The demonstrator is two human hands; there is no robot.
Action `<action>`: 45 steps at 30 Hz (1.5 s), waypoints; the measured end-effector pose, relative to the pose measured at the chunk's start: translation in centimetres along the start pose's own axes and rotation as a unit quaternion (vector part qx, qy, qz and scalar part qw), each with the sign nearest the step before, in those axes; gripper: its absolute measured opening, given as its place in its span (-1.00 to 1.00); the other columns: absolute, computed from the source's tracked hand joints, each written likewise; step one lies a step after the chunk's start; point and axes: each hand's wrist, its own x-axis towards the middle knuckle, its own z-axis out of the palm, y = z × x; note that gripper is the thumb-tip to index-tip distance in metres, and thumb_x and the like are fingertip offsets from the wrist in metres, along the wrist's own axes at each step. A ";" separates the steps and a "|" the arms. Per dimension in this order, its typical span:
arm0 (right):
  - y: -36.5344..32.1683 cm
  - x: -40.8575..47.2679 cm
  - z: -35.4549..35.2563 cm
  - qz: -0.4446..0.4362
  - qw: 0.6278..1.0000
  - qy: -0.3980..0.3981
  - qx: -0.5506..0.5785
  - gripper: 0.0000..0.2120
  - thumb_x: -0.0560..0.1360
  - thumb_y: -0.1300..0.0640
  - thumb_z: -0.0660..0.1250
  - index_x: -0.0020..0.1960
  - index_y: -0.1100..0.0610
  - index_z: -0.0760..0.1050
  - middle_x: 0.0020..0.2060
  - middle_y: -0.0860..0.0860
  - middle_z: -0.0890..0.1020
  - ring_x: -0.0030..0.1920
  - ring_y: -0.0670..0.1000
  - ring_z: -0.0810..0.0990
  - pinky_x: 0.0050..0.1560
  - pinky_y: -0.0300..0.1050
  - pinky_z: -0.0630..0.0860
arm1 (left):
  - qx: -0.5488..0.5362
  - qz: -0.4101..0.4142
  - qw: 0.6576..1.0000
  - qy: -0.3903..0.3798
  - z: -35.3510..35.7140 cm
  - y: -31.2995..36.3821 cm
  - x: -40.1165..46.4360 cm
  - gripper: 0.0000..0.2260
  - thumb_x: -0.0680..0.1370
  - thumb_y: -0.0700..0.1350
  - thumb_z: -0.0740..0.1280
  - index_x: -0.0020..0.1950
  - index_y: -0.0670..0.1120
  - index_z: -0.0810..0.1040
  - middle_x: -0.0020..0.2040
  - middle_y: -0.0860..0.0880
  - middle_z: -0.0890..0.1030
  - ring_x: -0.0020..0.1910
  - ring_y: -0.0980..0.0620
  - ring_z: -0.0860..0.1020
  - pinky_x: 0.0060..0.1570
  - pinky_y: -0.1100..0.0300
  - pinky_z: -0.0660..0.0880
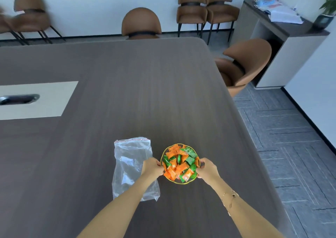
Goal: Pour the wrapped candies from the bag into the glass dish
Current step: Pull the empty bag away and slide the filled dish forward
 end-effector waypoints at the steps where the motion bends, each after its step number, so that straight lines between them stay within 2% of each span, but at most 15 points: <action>1: -0.6 0.1 -0.6 -0.005 1.000 0.002 0.003 -0.75 0.50 0.28 0.28 0.18 0.21 0.43 -0.07 0.07 0.53 -0.12 0.04 0.55 -0.31 -0.25 0.54 | 0.002 0.004 1.000 0.005 -0.7 0.8 0.1 -0.66 0.34 -0.31 0.30 -0.62 -0.07 0.40 -0.72 0.04 0.35 -0.63 0.17 0.38 -0.66 0.48 0.23; 4: -2.7 1.0 -2.5 -0.014 1.000 0.007 0.018 -0.73 0.49 0.28 0.28 0.19 0.21 0.44 -0.06 0.09 0.53 -0.11 0.07 0.57 -0.34 -0.30 0.52 | -0.004 0.019 1.000 0.017 -2.5 3.2 1.1 -0.66 0.31 -0.29 0.29 -0.66 -0.08 0.36 -0.78 0.03 0.35 -0.68 0.19 0.35 -0.65 0.45 0.21; 7: -5.1 2.9 -4.4 -0.025 0.999 0.014 0.029 -0.74 0.48 0.27 0.30 0.17 0.20 0.45 -0.05 0.10 0.56 -0.09 0.10 0.62 -0.11 -0.11 0.61 | -0.021 0.023 0.999 0.036 -4.2 5.8 3.2 -0.71 0.30 -0.26 0.28 -0.64 -0.09 0.40 -0.60 -0.02 0.52 -0.54 0.11 0.44 -0.61 0.40 0.31; 9: -6.7 4.9 -5.6 -0.037 0.999 0.017 0.030 -0.74 0.46 0.25 0.31 0.15 0.20 0.47 -0.04 0.12 0.60 -0.06 0.13 0.66 0.00 -0.04 0.63 | -0.037 0.032 0.998 0.048 -5.3 7.6 5.1 -0.71 0.31 -0.25 0.28 -0.63 -0.08 0.42 -0.45 -0.14 0.65 -0.41 0.03 0.57 -0.40 0.35 0.47; 11: -8.7 7.2 -6.8 -0.046 0.998 0.015 0.030 -0.74 0.47 0.26 0.30 0.15 0.19 0.47 -0.03 0.13 0.61 -0.04 0.15 0.67 0.01 -0.05 0.62 | -0.047 0.038 0.996 0.060 -6.5 9.5 7.2 -0.70 0.33 -0.25 0.28 -0.61 -0.08 0.44 -0.36 -0.20 0.68 -0.33 0.01 0.62 -0.26 0.25 0.51; 15: -12.7 12.5 -8.8 -0.055 0.998 0.012 0.027 -0.73 0.47 0.28 0.28 0.17 0.20 0.47 -0.03 0.14 0.61 -0.12 0.11 0.66 -0.08 -0.14 0.57 | -0.059 0.035 0.995 0.073 -8.7 12.9 12.0 -0.71 0.37 -0.25 0.28 -0.56 -0.07 0.47 -0.36 -0.16 0.66 -0.31 0.04 0.59 -0.33 0.34 0.41; 20: -16.9 19.7 -10.4 -0.067 0.998 0.000 -0.003 -0.76 0.48 0.28 0.27 0.14 0.20 0.47 0.03 0.17 0.63 -0.06 0.15 0.69 -0.18 -0.20 0.54 | -0.075 0.010 0.994 0.081 -10.6 16.4 19.0 -0.76 0.44 -0.22 0.29 -0.43 -0.14 0.58 -0.41 -0.06 0.63 -0.35 0.05 0.60 -0.42 0.36 0.40; 23: -18.7 24.3 -10.7 -0.070 0.997 -0.010 -0.020 -0.80 0.48 0.28 0.26 0.10 0.21 0.48 0.02 0.18 0.63 -0.05 0.15 0.68 -0.30 -0.27 0.50 | -0.067 0.002 0.994 0.086 -10.8 17.6 23.4 -0.72 0.44 -0.24 0.29 -0.49 -0.14 0.51 -0.44 -0.05 0.59 -0.41 0.06 0.55 -0.43 0.35 0.41; 27: -19.8 30.5 -10.1 -0.065 0.997 -0.014 -0.025 -0.88 0.46 0.27 0.27 0.00 0.20 0.50 -0.02 0.19 0.65 -0.08 0.15 0.69 -0.17 -0.14 0.57 | -0.065 0.002 0.993 0.093 -10.7 18.7 29.2 -0.74 0.43 -0.27 0.30 -0.47 -0.18 0.53 -0.44 -0.08 0.57 -0.41 0.04 0.53 -0.39 0.32 0.41; 32: -19.7 36.2 -9.2 -0.046 0.999 -0.018 -0.015 -0.83 0.44 0.32 0.29 0.02 0.22 0.51 -0.03 0.18 0.63 -0.06 0.16 0.68 0.05 0.04 0.64 | -0.048 0.008 0.994 0.095 -9.9 19.4 34.1 -0.71 0.41 -0.30 0.29 -0.53 -0.16 0.48 -0.52 -0.05 0.46 -0.47 0.05 0.43 -0.40 0.28 0.38; 38: -19.3 38.9 -8.8 -0.048 0.998 -0.018 -0.034 -0.84 0.44 0.31 0.26 -0.01 0.29 0.54 -0.03 0.23 0.67 -0.07 0.18 0.69 0.04 0.01 0.63 | -0.042 0.019 0.995 0.091 -8.9 19.2 36.7 -0.64 0.43 -0.32 0.28 -0.58 -0.14 0.42 -0.54 -0.05 0.40 -0.51 0.06 0.38 -0.45 0.30 0.31; 45: -19.5 38.9 -8.4 -0.068 0.997 -0.007 -0.031 -0.78 0.47 0.30 0.22 0.04 0.38 0.53 -0.01 0.29 0.65 -0.04 0.24 0.67 0.05 0.08 0.61 | -0.060 0.009 0.994 0.089 -7.8 18.2 37.4 -0.75 0.42 -0.30 0.28 -0.49 -0.23 0.47 -0.52 -0.07 0.42 -0.46 0.01 0.40 -0.44 0.24 0.32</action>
